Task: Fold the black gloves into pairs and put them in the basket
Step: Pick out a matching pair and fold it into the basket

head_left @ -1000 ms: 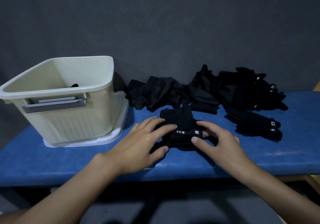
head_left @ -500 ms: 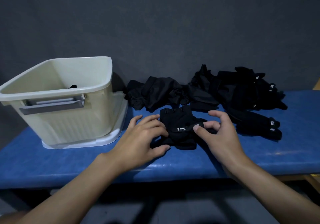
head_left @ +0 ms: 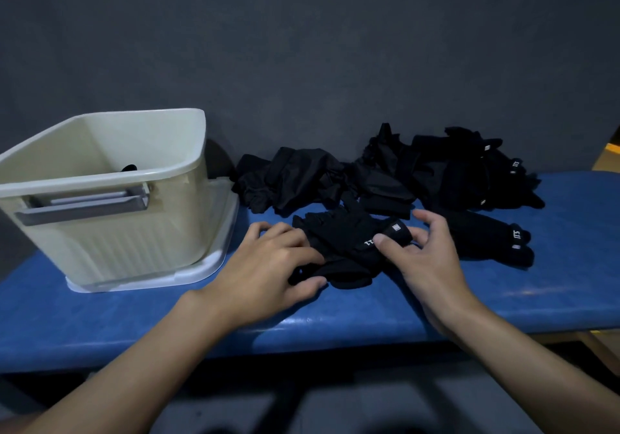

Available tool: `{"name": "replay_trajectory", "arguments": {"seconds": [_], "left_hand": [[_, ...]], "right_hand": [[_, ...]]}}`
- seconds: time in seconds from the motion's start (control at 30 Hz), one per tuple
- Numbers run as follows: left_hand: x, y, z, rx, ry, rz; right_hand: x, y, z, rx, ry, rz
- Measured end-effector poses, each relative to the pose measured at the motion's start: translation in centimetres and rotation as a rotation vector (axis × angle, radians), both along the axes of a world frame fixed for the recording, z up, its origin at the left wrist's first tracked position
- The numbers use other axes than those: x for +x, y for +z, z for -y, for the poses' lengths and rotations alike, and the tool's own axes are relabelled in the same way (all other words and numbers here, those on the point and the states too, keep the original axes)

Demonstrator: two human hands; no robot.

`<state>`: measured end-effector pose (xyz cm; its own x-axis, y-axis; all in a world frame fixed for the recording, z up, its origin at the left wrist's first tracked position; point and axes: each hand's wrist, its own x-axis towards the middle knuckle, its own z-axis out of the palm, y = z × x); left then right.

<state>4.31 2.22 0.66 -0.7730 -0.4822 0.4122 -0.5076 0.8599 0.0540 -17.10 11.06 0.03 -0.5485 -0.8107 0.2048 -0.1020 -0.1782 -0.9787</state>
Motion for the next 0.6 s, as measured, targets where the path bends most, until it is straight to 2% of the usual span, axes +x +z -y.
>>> {"name": "replay_trajectory", "arguments": {"seconds": [0.2, 0.4, 0.53, 0.6], "left_hand": [[0.9, 0.6, 0.2, -0.118, 0.024, 0.094], [2.5, 0.9, 0.9, -0.044, 0.025, 0.120], [1.8, 1.2, 0.4, -0.083, -0.035, 0.069], [1.3, 1.2, 0.3, -0.005, -0.071, 0.111]], "right_hand": [[-0.4, 0.3, 0.3, -0.098, -0.032, -0.044], [-1.6, 1.2, -0.3, -0.228, -0.128, -0.221], [-1.8, 0.8, -0.7, -0.218, -0.121, -0.187], [-1.8, 0.6, -0.7, -0.202, -0.112, -0.147]]}}
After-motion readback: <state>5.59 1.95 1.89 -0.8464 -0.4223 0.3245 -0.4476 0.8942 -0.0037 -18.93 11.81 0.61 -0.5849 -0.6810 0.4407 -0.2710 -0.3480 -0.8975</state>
